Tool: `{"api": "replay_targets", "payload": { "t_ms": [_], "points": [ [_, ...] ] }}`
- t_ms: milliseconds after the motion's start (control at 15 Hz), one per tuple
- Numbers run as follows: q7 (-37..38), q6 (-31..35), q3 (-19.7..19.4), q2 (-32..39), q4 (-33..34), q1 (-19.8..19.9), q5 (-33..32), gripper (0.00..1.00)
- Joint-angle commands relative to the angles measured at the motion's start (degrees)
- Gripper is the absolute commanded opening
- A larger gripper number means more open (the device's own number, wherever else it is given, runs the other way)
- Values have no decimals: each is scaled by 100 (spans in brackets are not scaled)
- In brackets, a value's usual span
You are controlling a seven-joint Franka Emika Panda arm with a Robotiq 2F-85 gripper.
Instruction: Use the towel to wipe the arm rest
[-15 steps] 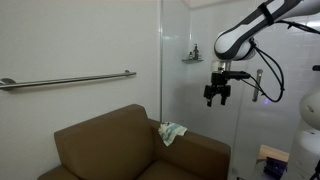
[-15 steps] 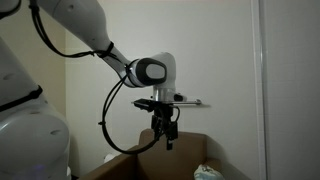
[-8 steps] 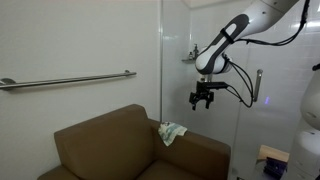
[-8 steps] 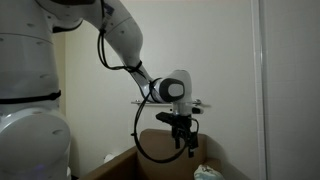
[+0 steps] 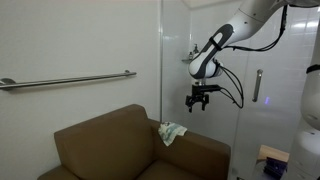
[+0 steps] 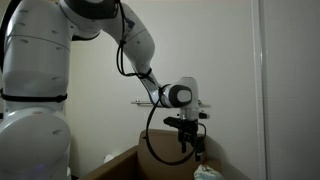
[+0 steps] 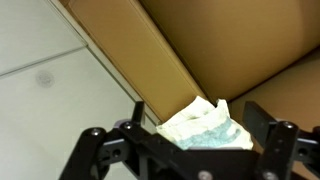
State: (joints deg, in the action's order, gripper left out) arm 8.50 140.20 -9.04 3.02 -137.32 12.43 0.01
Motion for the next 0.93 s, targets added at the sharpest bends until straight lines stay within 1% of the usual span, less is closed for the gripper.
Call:
{"api": "replay_targets", "payload": {
  "t_ms": [0,67,333,533,600,667,733,867],
  "points": [
    [245,-385,-55,812,849,-90,134,100],
    [237,-541,-49,1233,1280,-81,232,100],
    [221,-1126,-28,2501,2655,-39,448,100],
    [19,-1521,139,3446,3736,27,658,100],
    [97,-1552,147,3733,4099,-32,605,100],
    [87,-1252,54,3187,3349,-50,531,100],
    [88,-1260,73,3408,3572,-68,530,100],
    [91,-1255,60,3464,3592,-85,526,100]
  ]
}}
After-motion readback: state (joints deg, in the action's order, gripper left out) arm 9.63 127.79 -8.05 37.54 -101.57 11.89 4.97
